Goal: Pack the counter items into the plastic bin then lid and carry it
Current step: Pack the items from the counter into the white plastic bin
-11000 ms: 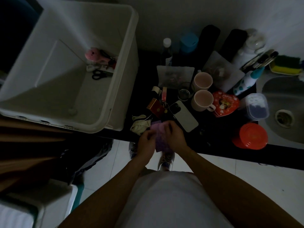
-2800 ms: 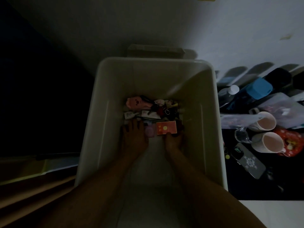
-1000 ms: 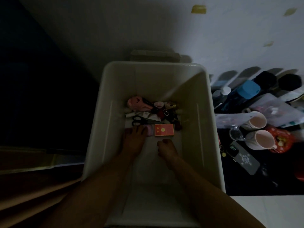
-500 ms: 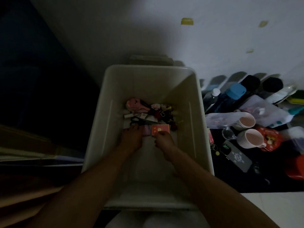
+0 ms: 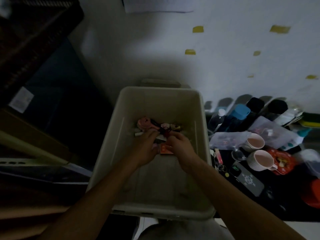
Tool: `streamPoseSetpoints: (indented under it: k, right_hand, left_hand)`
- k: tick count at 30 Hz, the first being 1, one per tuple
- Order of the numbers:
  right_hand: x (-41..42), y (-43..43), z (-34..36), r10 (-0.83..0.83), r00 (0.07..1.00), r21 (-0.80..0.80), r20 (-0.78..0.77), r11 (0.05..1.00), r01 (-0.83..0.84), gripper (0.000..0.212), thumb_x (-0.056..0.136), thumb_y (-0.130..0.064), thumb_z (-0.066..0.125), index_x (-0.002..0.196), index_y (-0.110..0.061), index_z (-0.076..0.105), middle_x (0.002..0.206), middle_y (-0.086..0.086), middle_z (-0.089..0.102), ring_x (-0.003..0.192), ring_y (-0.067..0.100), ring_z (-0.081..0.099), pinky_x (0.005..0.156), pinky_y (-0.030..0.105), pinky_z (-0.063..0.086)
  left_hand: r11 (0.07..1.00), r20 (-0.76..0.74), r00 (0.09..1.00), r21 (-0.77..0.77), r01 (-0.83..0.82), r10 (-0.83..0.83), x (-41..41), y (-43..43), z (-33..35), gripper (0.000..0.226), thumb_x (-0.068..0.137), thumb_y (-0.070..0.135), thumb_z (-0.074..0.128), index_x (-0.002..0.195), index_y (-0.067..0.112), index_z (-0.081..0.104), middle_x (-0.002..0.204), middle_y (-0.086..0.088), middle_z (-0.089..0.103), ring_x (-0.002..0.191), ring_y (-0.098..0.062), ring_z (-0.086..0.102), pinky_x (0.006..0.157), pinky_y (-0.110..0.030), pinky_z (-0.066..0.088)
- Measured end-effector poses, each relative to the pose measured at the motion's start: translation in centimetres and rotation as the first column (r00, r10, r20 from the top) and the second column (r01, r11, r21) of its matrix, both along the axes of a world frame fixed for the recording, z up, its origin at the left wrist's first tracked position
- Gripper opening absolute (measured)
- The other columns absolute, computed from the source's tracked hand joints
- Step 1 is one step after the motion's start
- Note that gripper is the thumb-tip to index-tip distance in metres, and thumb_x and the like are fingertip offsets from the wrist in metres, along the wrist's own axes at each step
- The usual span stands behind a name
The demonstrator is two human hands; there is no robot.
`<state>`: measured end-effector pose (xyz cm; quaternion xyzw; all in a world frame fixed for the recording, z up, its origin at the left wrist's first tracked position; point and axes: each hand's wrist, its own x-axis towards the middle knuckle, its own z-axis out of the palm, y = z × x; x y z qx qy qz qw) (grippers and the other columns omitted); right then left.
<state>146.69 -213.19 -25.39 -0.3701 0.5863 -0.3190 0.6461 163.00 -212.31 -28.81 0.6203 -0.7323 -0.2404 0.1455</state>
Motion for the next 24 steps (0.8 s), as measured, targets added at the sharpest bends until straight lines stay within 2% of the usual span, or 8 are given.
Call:
streamPoseSetpoints:
  k: [2,4,6,10,13,15,18,24]
  right_hand:
    - [-1.4,0.2,2.2,-0.014,0.998,-0.041,0.064,0.999,0.017,0.028,0.095,-0.006,0.049,0.121,-0.012,0.058,0.105,0.007,0.066,0.087,0.015,0.067,0.063,0.021,0.055]
    - [-3.2,0.0,3.8,-0.028,0.996,-0.095,0.09,0.995,0.037,0.028,0.094,-0.007,0.053,0.121,-0.014,0.057,0.106,0.007,0.067,0.082,0.012,0.066,0.052,0.014,0.048]
    - [-4.6,-0.1,5.3,-0.036,0.995,-0.124,0.095,0.991,0.047,0.033,0.093,-0.01,0.056,0.125,-0.017,0.055,0.11,0.006,0.066,0.085,0.012,0.066,0.058,0.016,0.049]
    - [-8.8,-0.5,7.6,-0.073,0.986,-0.2,0.147,0.974,0.102,0.035,0.093,-0.005,0.054,0.127,-0.015,0.055,0.109,0.003,0.065,0.098,0.016,0.066,0.085,0.031,0.056]
    - [-12.1,-0.8,8.2,-0.138,0.977,-0.253,0.163,0.951,0.177,0.031,0.095,-0.003,0.051,0.124,-0.012,0.057,0.113,0.004,0.064,0.1,0.015,0.066,0.084,0.026,0.055]
    - [-14.8,-1.2,8.0,-0.209,0.96,-0.254,0.187,0.934,0.253,0.03,0.095,0.0,0.049,0.122,-0.01,0.059,0.115,0.008,0.064,0.102,0.018,0.066,0.087,0.028,0.054]
    - [-19.4,-1.1,6.9,-0.286,0.944,-0.252,0.162,0.913,0.32,0.029,0.094,0.001,0.049,0.117,-0.012,0.061,0.115,0.013,0.066,0.104,0.022,0.066,0.091,0.032,0.054]
    - [-27.5,0.5,2.5,-0.372,0.927,-0.152,0.052,0.914,0.376,0.029,0.091,-0.004,0.055,0.117,-0.014,0.063,0.113,0.012,0.066,0.104,0.025,0.066,0.089,0.038,0.056]
  left_hand:
    - [0.998,-0.04,0.999,-0.07,0.001,-0.004,-1.4,0.3,1.9,0.064,0.08,0.033,0.051,0.142,0.016,0.044,0.141,-0.005,0.049,0.129,-0.023,0.047,0.103,-0.04,0.043]
    - [0.99,-0.042,0.999,-0.14,0.02,-0.026,-3.3,0.3,3.7,0.061,0.08,0.03,0.053,0.14,0.016,0.046,0.137,-0.004,0.051,0.125,-0.023,0.049,0.101,-0.041,0.044]
    - [0.978,-0.022,0.999,-0.208,0.026,-0.032,-4.9,-0.1,5.1,0.057,0.082,0.026,0.056,0.137,0.013,0.049,0.134,-0.005,0.054,0.121,-0.024,0.052,0.098,-0.042,0.045]
    - [0.95,0.013,1.0,-0.31,0.029,-0.026,-9.2,-1.4,7.6,0.052,0.088,0.026,0.059,0.138,0.017,0.048,0.136,-0.001,0.053,0.12,-0.022,0.053,0.097,-0.041,0.047]
    - [0.934,0.01,0.999,-0.354,0.05,-0.05,-12.8,-2.1,9.1,0.049,0.091,0.029,0.054,0.139,0.021,0.045,0.138,0.001,0.05,0.123,-0.021,0.05,0.103,-0.039,0.042]
    - [0.914,0.015,0.998,-0.4,0.061,-0.06,-15.9,-2.4,10.0,0.047,0.091,0.026,0.053,0.137,0.018,0.048,0.139,-0.003,0.051,0.127,-0.022,0.047,0.108,-0.039,0.036]
    - [0.902,-0.024,0.995,-0.424,0.079,-0.099,-21.3,-2.3,10.7,0.045,0.09,0.025,0.051,0.134,0.014,0.051,0.136,-0.004,0.053,0.126,-0.022,0.047,0.108,-0.041,0.037]
    - [0.929,-0.042,0.974,-0.31,0.201,-0.224,-29.8,-1.6,6.9,0.046,0.091,0.027,0.054,0.136,0.017,0.05,0.136,-0.001,0.052,0.128,-0.017,0.045,0.11,-0.039,0.036]
